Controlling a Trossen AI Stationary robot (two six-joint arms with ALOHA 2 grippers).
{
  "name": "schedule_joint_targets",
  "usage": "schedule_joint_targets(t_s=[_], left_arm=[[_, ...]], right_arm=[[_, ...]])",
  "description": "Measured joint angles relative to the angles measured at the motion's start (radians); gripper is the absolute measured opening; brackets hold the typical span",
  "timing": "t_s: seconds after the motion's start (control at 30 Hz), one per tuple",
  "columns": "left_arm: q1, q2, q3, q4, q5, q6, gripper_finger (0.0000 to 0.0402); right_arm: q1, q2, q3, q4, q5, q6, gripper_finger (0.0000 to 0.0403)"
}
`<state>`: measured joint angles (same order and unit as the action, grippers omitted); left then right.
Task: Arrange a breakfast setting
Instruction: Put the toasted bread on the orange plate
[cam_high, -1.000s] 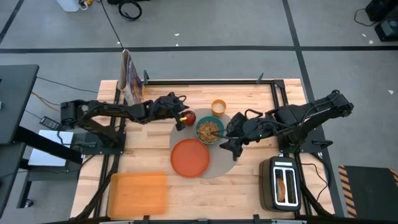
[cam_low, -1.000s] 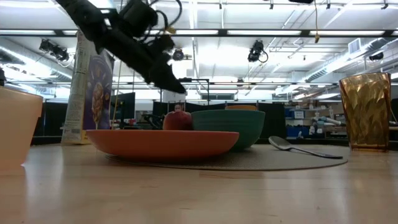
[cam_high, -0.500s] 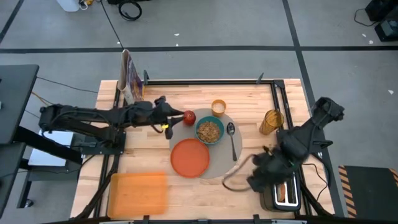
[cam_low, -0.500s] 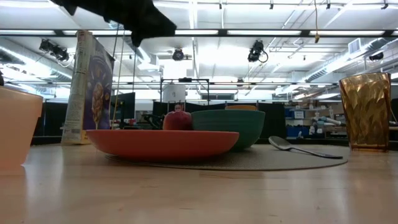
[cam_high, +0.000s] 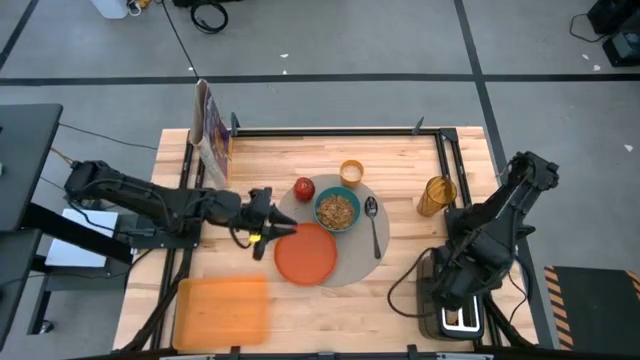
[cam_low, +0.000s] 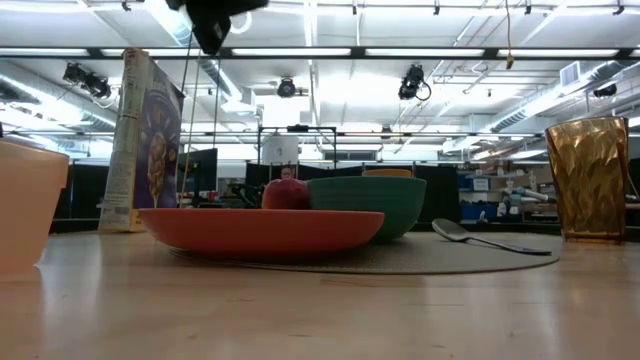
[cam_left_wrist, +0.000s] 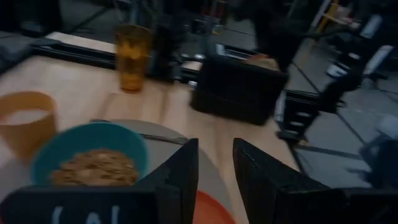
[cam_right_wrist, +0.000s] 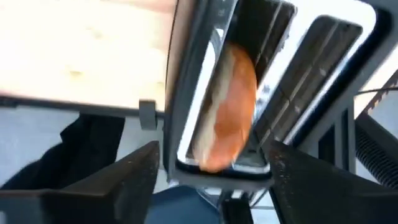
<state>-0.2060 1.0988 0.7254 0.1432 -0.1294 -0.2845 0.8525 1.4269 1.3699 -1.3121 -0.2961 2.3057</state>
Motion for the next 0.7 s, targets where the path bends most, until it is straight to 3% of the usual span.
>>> schedule_joint_targets(t_s=[0.27, 0.43, 0.7], left_arm=[[-0.113, 0.0, 0.0, 0.002, 0.0, -0.046, 0.0107], [-0.147, 0.0, 0.0, 0.002, -0.006, -0.047, 0.0107], [-0.155, 0.0, 0.0, 0.002, -0.008, -0.047, 0.0107]], right_arm=[[0.005, -0.053, -0.172, 0.2, -0.054, 0.016, 0.0208], [0.006, -0.057, -0.255, 0.309, -0.115, 0.015, 0.0182], [0.001, -0.087, -0.256, 0.338, -0.142, 0.016, 0.0125]])
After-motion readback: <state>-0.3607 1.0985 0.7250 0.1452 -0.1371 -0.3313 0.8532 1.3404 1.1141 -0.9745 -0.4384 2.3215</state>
